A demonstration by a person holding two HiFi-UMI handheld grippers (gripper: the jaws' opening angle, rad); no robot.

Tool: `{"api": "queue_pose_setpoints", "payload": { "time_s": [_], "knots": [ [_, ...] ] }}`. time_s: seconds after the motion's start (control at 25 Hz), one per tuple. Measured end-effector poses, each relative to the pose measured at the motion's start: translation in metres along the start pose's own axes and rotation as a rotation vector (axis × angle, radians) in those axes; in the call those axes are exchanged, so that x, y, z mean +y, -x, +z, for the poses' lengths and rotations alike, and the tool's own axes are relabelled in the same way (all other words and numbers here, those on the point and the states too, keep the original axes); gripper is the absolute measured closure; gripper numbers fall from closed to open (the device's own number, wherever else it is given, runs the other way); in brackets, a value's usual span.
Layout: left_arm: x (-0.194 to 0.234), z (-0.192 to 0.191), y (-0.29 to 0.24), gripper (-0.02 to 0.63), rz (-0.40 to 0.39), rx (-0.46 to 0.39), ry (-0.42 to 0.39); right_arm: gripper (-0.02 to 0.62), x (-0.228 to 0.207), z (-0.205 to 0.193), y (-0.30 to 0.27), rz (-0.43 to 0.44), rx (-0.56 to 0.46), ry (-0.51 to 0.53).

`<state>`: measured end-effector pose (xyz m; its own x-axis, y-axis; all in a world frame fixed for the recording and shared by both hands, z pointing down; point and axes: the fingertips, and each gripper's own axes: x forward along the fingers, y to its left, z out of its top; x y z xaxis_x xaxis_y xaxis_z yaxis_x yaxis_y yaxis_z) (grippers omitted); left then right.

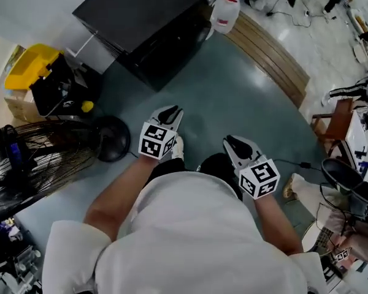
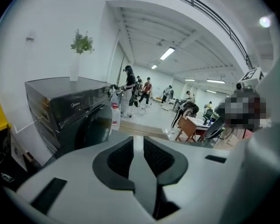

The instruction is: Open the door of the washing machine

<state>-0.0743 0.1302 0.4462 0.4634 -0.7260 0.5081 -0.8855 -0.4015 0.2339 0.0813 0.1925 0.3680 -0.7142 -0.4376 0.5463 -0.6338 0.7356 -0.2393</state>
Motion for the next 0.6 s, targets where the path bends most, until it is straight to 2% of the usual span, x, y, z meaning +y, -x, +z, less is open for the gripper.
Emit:
{"api": "queue_pose_setpoints", "payload": {
  "time_s": [0.24,0.4,0.6],
  "knots": [
    [0.087,-0.01,-0.059,0.545,0.124,0.059,0.05,0.537,-0.026,0.022,-0.054,0.072,0.067,0.012],
    [0.142,-0.011,-0.104,0.534,0.198,0.088,0.07,0.535,-0.058,0.028,-0.088,0.149,0.133,0.048],
    [0.204,-0.034,-0.152,0.524,0.312,0.173,0.096,0.536,-0.102,0.036,-0.129,0.245,0.217,0.106]
  ]
}}
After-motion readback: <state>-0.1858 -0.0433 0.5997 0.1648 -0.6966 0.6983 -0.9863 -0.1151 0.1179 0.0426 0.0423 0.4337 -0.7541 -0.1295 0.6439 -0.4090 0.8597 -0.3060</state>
